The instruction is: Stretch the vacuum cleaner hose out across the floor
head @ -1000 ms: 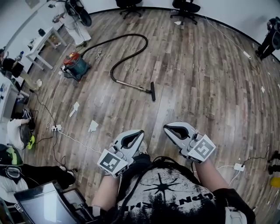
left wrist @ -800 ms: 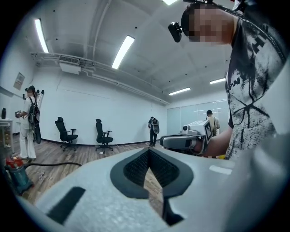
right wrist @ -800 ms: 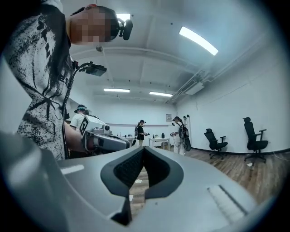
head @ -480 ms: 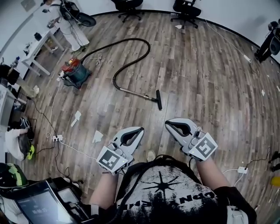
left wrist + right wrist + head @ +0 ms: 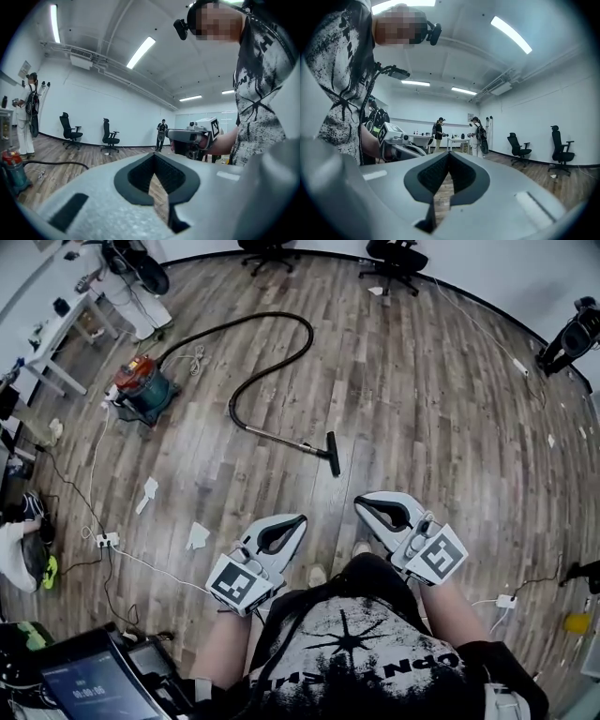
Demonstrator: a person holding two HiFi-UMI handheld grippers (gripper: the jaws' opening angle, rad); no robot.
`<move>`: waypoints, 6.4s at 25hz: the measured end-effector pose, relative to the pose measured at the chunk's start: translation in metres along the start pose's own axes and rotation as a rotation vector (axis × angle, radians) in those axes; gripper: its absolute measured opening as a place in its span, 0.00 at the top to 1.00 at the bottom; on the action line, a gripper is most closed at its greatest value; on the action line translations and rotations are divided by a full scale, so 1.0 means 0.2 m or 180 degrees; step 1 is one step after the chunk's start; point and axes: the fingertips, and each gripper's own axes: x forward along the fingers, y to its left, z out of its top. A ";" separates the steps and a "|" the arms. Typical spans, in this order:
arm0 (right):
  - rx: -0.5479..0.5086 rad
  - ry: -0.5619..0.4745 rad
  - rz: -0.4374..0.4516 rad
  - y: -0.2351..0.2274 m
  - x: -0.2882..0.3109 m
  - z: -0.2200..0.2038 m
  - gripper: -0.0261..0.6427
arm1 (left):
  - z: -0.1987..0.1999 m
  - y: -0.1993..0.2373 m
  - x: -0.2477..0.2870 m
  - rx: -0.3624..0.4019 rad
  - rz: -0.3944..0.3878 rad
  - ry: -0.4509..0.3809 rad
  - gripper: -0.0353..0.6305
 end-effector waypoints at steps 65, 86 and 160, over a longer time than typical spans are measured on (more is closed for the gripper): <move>-0.0001 0.0423 0.0580 -1.89 2.11 -0.33 0.85 | 0.25 2.63 0.86 -0.0318 0.0535 0.0376 0.95; 0.0312 0.3082 0.0766 -1.99 2.32 -4.25 0.59 | -1.65 3.21 1.13 -0.0569 0.1133 -0.0027 0.95; -0.0519 0.4870 0.1190 -2.17 1.77 -4.28 0.69 | -3.66 3.59 1.89 -0.4969 0.1498 -0.1600 0.51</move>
